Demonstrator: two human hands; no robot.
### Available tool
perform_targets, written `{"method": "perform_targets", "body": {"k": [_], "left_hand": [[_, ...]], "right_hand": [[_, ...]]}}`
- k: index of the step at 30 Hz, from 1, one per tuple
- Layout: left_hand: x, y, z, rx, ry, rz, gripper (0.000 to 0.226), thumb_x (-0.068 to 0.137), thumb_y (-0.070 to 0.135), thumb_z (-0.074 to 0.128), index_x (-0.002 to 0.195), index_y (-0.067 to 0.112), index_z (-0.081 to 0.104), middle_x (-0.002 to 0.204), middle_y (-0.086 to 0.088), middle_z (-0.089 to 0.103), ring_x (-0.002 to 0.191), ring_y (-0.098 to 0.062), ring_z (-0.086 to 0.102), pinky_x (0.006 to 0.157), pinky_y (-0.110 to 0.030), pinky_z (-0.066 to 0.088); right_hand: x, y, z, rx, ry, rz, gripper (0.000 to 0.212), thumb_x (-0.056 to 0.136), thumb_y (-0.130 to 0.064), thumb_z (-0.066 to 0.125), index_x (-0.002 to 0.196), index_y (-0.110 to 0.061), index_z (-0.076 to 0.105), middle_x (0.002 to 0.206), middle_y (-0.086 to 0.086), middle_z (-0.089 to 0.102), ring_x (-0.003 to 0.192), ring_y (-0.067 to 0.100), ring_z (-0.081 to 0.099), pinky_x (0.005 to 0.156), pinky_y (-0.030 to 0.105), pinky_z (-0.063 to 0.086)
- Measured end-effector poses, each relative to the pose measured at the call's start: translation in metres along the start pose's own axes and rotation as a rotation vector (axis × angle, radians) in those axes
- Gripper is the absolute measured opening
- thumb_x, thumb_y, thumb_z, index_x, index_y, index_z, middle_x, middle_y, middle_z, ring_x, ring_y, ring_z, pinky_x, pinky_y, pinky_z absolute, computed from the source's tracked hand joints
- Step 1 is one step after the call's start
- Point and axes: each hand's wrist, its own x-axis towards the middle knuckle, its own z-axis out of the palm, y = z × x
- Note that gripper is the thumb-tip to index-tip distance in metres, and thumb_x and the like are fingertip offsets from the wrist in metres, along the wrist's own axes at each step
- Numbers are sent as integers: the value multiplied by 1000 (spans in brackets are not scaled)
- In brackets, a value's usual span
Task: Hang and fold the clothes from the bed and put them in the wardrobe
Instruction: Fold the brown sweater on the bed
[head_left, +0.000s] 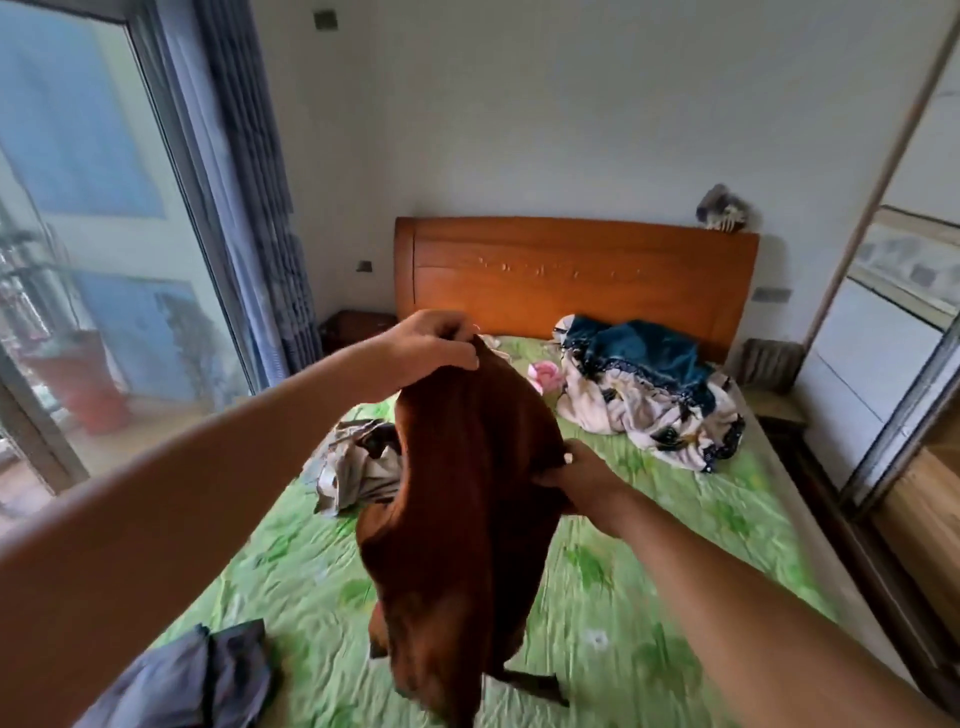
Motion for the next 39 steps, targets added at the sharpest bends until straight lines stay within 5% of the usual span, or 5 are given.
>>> {"method": "perform_targets", "body": {"k": [8,17,24,32,39], "left_hand": [[9,-23,-34,667,69,109,46,88,31,73,131,26,58,115,3,66,102,-18,62,96,-37,50],[26,-33,-3,723,239,167,7,98,31,56,103,26,59,94,-6,67,87,-32,62,79,-45,53],[45,-24,36,676,223,266,4,100,25,55,97,24,51,91,2,54,88,-28,54,79,-41,47],[60,-33,60,859,206,145,14,100,45,47,99,30,48,87,-9,65,76,-36,61,70,-46,54],[92,-64,84,806,242,196,18,100,39,52,117,37,55,111,-5,70,94,-34,66,71,-35,47]], "right_hand": [[-27,-29,-79,-348,240,-134,13,83,-26,81,89,-21,71,87,2,76,71,11,72,67,25,56],[-45,-25,-142,-351,258,-29,72,67,-23,94,127,-10,57,123,9,67,110,30,65,96,43,53],[-64,0,-199,-353,307,43,27,85,-20,79,108,-19,67,91,-3,72,72,9,69,54,19,48],[-47,17,-263,-629,467,-178,31,88,-31,77,114,-19,68,101,3,70,95,25,66,91,42,54],[-12,38,-280,-725,865,-160,43,94,-55,60,108,-15,69,80,2,63,72,27,59,62,35,48]]}}
